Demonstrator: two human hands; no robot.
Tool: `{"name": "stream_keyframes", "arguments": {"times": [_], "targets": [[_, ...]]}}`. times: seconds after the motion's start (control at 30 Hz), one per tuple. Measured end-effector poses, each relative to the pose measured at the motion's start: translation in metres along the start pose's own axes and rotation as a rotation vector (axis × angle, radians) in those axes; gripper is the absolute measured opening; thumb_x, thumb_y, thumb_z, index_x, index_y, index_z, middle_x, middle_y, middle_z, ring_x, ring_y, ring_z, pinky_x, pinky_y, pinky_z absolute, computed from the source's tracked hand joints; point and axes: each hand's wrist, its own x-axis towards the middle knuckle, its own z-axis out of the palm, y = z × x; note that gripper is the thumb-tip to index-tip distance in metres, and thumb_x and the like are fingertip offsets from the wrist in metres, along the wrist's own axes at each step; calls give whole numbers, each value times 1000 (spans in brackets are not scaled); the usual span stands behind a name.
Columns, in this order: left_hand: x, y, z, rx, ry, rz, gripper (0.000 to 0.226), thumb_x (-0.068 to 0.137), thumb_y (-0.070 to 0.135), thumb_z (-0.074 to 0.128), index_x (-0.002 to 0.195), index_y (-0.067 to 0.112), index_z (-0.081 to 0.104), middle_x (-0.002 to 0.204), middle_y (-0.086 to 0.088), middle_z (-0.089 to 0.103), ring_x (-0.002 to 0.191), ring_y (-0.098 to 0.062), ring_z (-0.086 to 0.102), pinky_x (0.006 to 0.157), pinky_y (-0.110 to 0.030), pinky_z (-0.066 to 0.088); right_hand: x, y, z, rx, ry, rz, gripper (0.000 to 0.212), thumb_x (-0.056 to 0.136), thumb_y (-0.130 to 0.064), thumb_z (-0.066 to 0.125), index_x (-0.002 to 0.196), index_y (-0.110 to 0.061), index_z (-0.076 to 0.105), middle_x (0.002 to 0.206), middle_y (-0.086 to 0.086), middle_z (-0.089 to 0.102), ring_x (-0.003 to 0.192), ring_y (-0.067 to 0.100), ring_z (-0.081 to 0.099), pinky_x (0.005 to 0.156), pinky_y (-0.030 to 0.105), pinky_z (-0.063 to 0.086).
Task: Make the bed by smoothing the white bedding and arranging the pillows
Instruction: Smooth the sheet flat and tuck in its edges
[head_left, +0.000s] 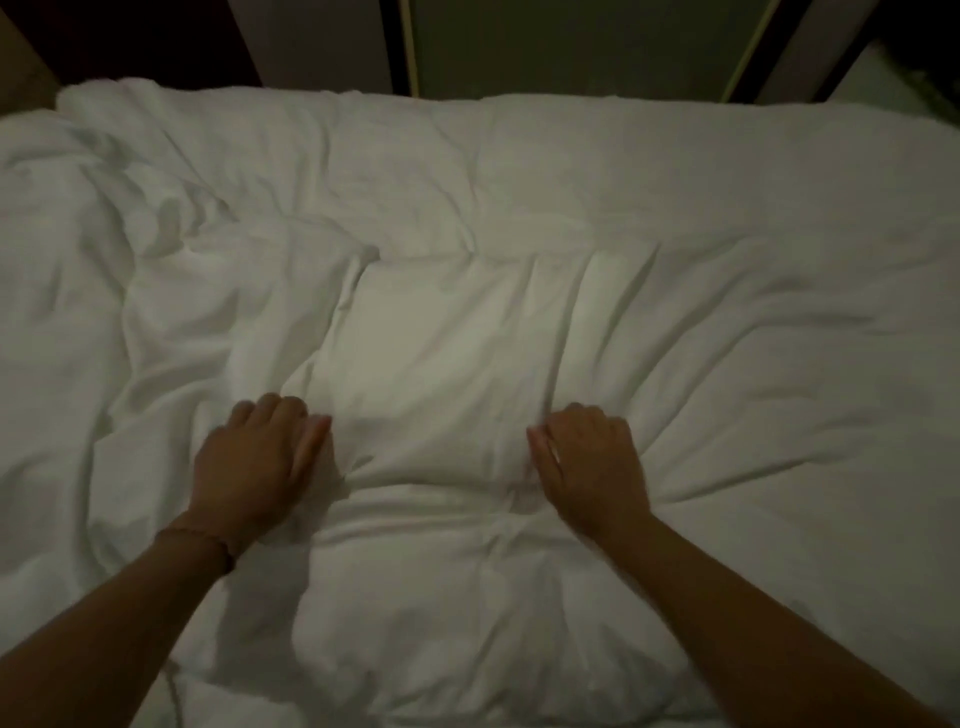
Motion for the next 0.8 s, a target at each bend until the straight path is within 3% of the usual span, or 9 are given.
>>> {"name": "stream_keyframes", "arguments": {"times": [0.1,0.2,0.33,0.43,0.53,0.63,0.7,0.8], "targets": [[54,12,-3,25,28,1,62,94,60,30,126,14,57,120,-14,58,109,-40,51,78,-52,46,56,9,-5,-20,1,34,41,101,-44,40,94,-9,61,95,11,60,88,32,55,76,43,42],[113,34,-2,40,-82,3,73,90,72,21,148,30,35,151,-8,39,138,-36,33,98,-58,38,107,19,6,-11,-69,32,55,101,-51,35,115,-4,60,120,16,59,111,34,54,91,45,42],[173,44,24,124,-258,20,84,82,85,2,154,43,11,165,1,12,151,-32,4,112,-64,19,159,17,35,15,-241,68,74,98,-62,25,141,-5,46,147,19,44,138,35,37,115,50,28],[200,46,45,205,-308,54,83,82,86,-1,154,43,5,165,1,14,151,-32,6,112,-68,13,174,18,60,-42,-347,30,89,93,-70,7,152,-8,30,155,18,34,146,31,26,121,50,7],[214,41,66,200,-328,85,83,84,80,-8,154,39,7,154,-1,39,146,-30,26,112,-65,14,182,18,89,-60,-402,2,93,91,-72,-6,156,-9,18,156,14,33,147,28,23,122,48,-3],[213,34,89,155,-251,98,80,89,75,-4,149,31,26,128,-6,63,122,-30,54,104,-51,31,181,14,113,-32,-404,0,95,91,-71,-7,149,-7,32,141,13,50,137,29,38,122,47,3],[210,29,103,112,-180,87,82,89,73,0,128,18,47,105,-9,71,98,-32,66,89,-44,41,178,11,127,-18,-340,-10,86,96,-68,3,130,-7,53,116,12,61,114,30,53,118,46,20],[205,23,115,19,-170,105,85,87,78,2,94,12,55,68,-10,67,65,-34,67,67,-39,48,176,12,142,-47,-263,-33,68,99,-65,19,87,-11,59,79,9,61,77,30,57,87,43,40]]}}
